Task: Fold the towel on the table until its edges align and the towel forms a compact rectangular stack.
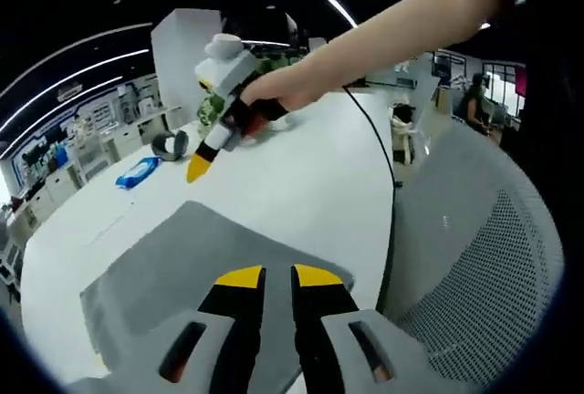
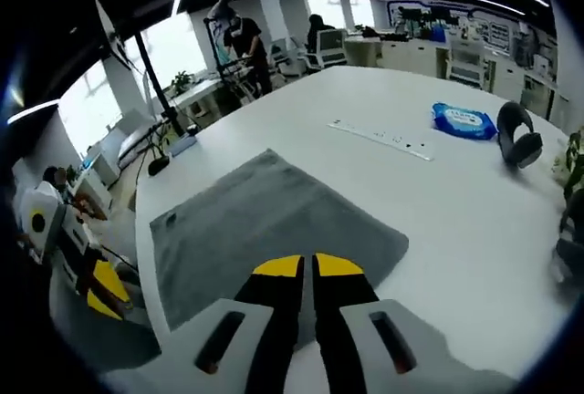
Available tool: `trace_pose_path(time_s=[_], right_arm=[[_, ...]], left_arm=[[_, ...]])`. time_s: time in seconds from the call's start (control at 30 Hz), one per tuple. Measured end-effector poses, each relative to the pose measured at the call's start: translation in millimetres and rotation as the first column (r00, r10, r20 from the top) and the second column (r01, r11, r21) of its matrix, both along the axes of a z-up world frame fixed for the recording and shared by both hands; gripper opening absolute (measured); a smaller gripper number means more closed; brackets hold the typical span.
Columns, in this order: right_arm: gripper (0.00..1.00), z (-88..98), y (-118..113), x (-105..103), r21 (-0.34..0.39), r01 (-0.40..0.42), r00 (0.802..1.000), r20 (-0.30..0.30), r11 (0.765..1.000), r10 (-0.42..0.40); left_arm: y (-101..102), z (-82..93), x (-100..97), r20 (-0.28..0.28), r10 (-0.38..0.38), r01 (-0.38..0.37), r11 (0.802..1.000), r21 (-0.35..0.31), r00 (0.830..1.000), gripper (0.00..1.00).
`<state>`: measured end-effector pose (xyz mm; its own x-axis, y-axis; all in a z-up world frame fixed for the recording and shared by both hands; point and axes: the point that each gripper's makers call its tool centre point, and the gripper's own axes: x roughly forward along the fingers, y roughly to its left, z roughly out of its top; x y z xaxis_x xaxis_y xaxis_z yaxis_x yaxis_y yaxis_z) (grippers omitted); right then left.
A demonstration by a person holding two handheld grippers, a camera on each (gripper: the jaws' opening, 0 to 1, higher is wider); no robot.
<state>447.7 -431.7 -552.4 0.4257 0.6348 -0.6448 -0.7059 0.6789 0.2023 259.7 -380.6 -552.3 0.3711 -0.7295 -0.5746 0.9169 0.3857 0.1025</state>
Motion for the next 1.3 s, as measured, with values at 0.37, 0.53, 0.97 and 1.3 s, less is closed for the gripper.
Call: trace_pose_path(time_s=[0.37, 0.53, 0.97, 1.3], right_arm=[[0.00, -47.5, -20.1, 26.7, -0.175, -0.093, 0.996, -0.028, 0.980, 0.089], [0.00, -67.6, -11.3, 40.6, -0.226, -0.130, 0.991, -0.021, 0.965, 0.129], [0.00, -109.2, -2.8, 27.5, -0.369, -0.275, 0.960, -0.061, 0.888, 0.272], [0.00, -109.5, -5.2, 23.2, -0.569, -0.353, 0.885, 0.054, 0.743, 0.462]], left_arm=[[-30.4, -47.7, 9.7, -0.113, -0.127, 0.137, 0.987, 0.087, 0.985, 0.13], [-55.5, -55.5, 16.6, -0.136, -0.108, 0.117, 0.991, 0.059, 0.985, 0.14], [-66.7, -98.4, -0.5, -0.135, -0.107, 0.134, 0.967, 0.214, 0.985, 0.13], [-63.8, -103.2, -7.1, -0.104, -0.138, 0.161, 0.954, 0.253, 0.985, 0.09]])
